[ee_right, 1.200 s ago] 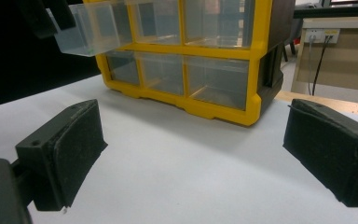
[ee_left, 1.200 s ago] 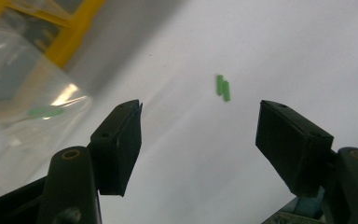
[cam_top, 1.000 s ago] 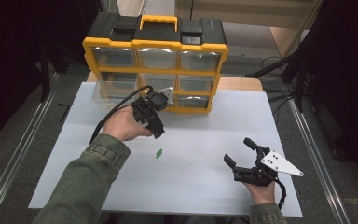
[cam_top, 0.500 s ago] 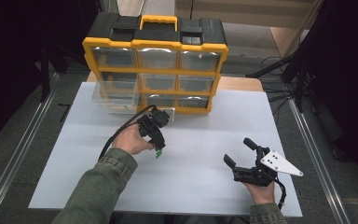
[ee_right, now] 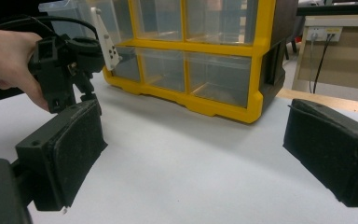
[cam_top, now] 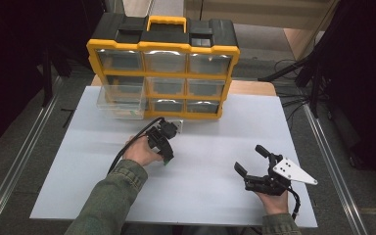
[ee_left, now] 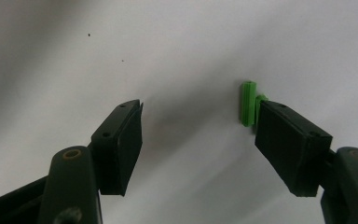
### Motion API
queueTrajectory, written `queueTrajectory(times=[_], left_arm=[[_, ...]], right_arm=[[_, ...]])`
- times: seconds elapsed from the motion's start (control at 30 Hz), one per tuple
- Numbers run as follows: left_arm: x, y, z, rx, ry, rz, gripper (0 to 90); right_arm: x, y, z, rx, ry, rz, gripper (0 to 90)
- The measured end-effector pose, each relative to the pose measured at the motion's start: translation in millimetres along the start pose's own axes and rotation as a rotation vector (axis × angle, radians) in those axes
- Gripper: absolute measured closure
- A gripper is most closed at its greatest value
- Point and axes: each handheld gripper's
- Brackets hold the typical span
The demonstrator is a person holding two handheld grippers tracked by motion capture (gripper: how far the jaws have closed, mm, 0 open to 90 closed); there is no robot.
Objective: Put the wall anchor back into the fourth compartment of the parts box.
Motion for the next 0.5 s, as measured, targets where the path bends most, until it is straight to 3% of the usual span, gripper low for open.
queueTrajectory(times=[0.5], left_arm=[[-8.0, 0.9, 2.9, -0.004, 0.004, -0.025, 31.6]], right_arm=[[1.2, 0.7, 0.4, -0.003, 0.008, -0.002, 5.5]])
Point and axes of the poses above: each handheld gripper's, and its own axes: x roughly backward along the jaws, z roughly out of its top, y roughly to its right, and after that the axes turned 12 degrees about x, right-handed
